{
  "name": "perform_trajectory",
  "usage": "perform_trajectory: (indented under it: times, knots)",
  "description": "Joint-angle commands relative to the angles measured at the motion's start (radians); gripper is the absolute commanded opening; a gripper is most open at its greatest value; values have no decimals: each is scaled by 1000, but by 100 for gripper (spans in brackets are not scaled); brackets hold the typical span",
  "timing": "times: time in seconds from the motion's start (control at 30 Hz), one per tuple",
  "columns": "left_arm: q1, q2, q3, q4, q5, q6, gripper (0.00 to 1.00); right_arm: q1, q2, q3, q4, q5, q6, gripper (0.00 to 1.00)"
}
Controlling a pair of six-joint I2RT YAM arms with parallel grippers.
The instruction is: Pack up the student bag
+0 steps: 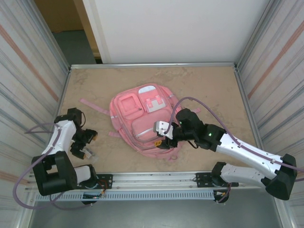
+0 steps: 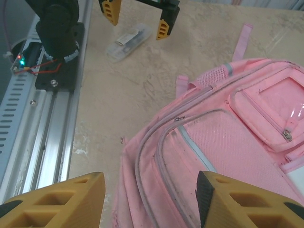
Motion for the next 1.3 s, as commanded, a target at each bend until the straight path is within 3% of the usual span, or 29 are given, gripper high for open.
perform_trajectory:
  times: [0.0,0.2,0.47,0.63,0.73,1.07,1.2,1.27]
  knots:
    - [45,-11,-82,117,-46,106,91,8,-21,-12,27,13,26,53]
    - [120,39,-147,251,-2,192,88,14,-20,-5,-21,33,21,53]
    - [111,-8,-221,311,114,119,65,11,-45,-19,10,55,25,54]
    - [33,-99,-215,265,94,49,55,9,-32,3,-16,33,27,54]
    - [-5,-125,-215,263,96,20,45,8,-32,-4,9,26,26,54]
    - [-89,-113,-120,169,125,23,42,4,10,-3,35,-10,83,54]
    - [-190,-125,-58,150,199,-10,42,-2,62,-10,149,-11,217,54]
    - [-291,-130,-9,166,198,-31,43,3,124,43,157,124,419,55]
